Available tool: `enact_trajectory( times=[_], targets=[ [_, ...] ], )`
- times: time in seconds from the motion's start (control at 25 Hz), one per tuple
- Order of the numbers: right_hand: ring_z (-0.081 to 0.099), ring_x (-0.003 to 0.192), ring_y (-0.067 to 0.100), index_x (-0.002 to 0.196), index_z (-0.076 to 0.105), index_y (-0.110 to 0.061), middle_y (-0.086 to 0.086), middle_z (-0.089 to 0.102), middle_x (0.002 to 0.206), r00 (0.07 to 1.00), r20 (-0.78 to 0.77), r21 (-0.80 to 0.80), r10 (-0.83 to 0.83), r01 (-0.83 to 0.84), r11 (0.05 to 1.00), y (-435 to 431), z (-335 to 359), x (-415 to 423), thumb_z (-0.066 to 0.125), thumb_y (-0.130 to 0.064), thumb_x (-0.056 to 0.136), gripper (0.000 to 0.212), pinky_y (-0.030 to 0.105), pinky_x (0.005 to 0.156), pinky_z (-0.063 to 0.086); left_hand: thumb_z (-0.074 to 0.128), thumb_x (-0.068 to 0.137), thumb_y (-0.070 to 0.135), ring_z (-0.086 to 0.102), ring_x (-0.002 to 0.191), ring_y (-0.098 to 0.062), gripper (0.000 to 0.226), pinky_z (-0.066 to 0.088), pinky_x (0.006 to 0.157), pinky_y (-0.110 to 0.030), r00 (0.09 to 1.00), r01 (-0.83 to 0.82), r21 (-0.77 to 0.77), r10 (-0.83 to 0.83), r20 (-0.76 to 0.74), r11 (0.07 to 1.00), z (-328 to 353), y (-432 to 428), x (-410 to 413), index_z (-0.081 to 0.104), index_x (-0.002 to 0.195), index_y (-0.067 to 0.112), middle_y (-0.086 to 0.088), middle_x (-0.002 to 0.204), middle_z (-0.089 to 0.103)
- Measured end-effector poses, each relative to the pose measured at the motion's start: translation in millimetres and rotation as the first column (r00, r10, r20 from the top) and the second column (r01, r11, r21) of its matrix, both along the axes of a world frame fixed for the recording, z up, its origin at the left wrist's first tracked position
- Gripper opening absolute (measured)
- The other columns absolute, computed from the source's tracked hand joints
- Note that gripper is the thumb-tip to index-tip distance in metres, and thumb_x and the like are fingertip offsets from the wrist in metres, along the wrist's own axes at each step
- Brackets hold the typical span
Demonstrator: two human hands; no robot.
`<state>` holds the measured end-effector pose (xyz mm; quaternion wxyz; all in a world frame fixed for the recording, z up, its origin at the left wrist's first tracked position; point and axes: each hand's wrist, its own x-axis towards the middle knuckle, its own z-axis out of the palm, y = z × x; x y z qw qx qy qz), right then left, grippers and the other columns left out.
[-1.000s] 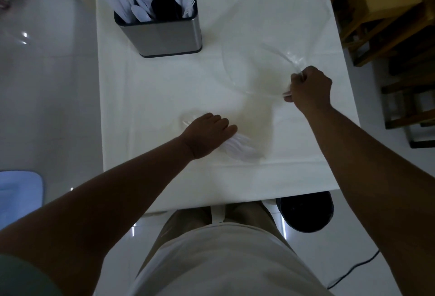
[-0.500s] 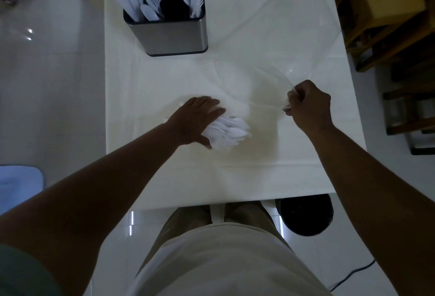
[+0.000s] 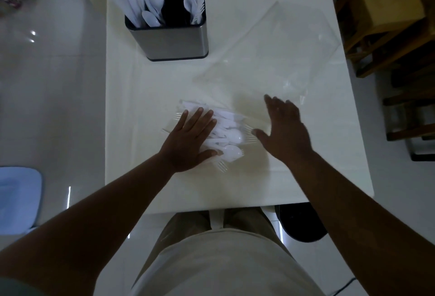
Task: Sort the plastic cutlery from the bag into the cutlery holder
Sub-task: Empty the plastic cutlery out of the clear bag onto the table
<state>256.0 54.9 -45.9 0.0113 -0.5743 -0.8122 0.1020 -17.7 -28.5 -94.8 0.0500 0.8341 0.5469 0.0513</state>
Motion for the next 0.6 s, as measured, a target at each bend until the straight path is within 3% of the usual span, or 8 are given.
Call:
enact_trajectory(
  times=[0.08,0.16,0.2,0.28,0.4,0.52,0.6],
  targets=[
    [0.037,0.135,0.037,0.157,0.012,-0.024,0.009,0.040,0.146,0.992,0.117,-0.154,-0.044,0.062,0.986,4.6,-5.0,-6.0,0.061,-0.025,0.090,0.083,0.047,0.086,0.052,0.039,0.096,0.063,0.013,0.150,-0.032,0.078,0.016,0.118,-0.057,1.000,-0.008,-0.018,0.008,-0.013,1.000,-2.2,-1.4,-0.6,0.031,0.151,0.009,-0.013,0.160,0.023],
    [0.051,0.112,0.040,0.151,0.036,-0.018,0.017,0.053,0.122,0.989,0.139,-0.072,-0.048,0.059,0.996,20.5,-8.1,0.7,0.048,-0.008,0.090,0.063,0.045,0.078,0.054,0.038,0.097,0.061,0.012,0.150,-0.031,0.076,0.015,0.118,-0.057,1.000,-0.008,-0.027,0.007,-0.029,1.000,-1.1,-0.2,-1.3,0.028,0.152,0.010,-0.012,0.161,0.021],
    [0.055,0.101,0.041,0.140,0.052,-0.014,0.021,0.057,0.109,0.996,0.075,-0.004,-0.043,0.044,0.999,29.5,-8.3,6.1,0.040,-0.008,0.088,0.054,0.046,0.076,0.055,0.038,0.097,0.061,0.012,0.150,-0.031,0.076,0.015,0.118,-0.056,0.999,-0.008,-0.029,0.007,-0.031,1.000,-0.7,1.1,-2.4,0.028,0.152,0.010,-0.012,0.161,0.021],
    [0.059,0.089,0.043,0.118,0.069,-0.010,0.024,0.060,0.094,0.995,-0.090,0.108,-0.049,0.058,0.992,56.3,-10.5,22.7,0.028,-0.015,0.082,0.056,0.045,0.078,0.053,0.038,0.098,0.060,0.012,0.150,-0.031,0.074,0.016,0.118,-0.057,1.000,-0.010,-0.025,0.009,-0.024,1.000,0.1,3.2,-3.5,0.029,0.152,0.010,-0.012,0.161,0.021],
    [0.056,0.104,0.039,0.118,0.070,-0.011,0.022,0.060,0.106,0.978,-0.142,0.064,-0.152,0.162,0.985,104.7,5.8,41.6,0.029,-0.016,0.084,0.053,0.038,0.093,0.042,0.040,0.097,0.058,0.011,0.151,-0.031,0.073,0.015,0.118,-0.058,1.000,-0.013,-0.026,0.012,-0.012,1.000,0.6,5.6,-5.4,0.029,0.152,0.011,-0.012,0.162,0.019],
    [0.038,0.135,0.037,0.140,0.054,-0.021,0.017,0.051,0.138,0.962,0.261,-0.098,-0.083,0.112,0.989,135.5,14.3,63.6,0.048,-0.006,0.089,0.054,0.047,0.110,0.037,0.040,0.097,0.058,0.011,0.151,-0.031,0.073,0.014,0.118,-0.058,1.000,-0.017,-0.024,0.017,-0.007,1.000,1.4,7.5,-6.0,0.030,0.152,0.012,-0.011,0.162,0.019],
    [0.017,0.149,0.035,0.152,0.032,-0.026,0.011,0.033,0.157,0.875,0.480,-0.231,0.060,0.060,0.971,136.7,16.4,72.7,0.056,-0.026,0.091,0.065,0.053,0.119,0.019,0.039,0.097,0.059,0.010,0.151,-0.031,0.073,0.013,0.118,-0.058,1.000,-0.021,-0.018,0.021,-0.005,1.000,2.9,7.6,-6.2,0.030,0.152,0.012,-0.010,0.162,0.019]
  ],
)
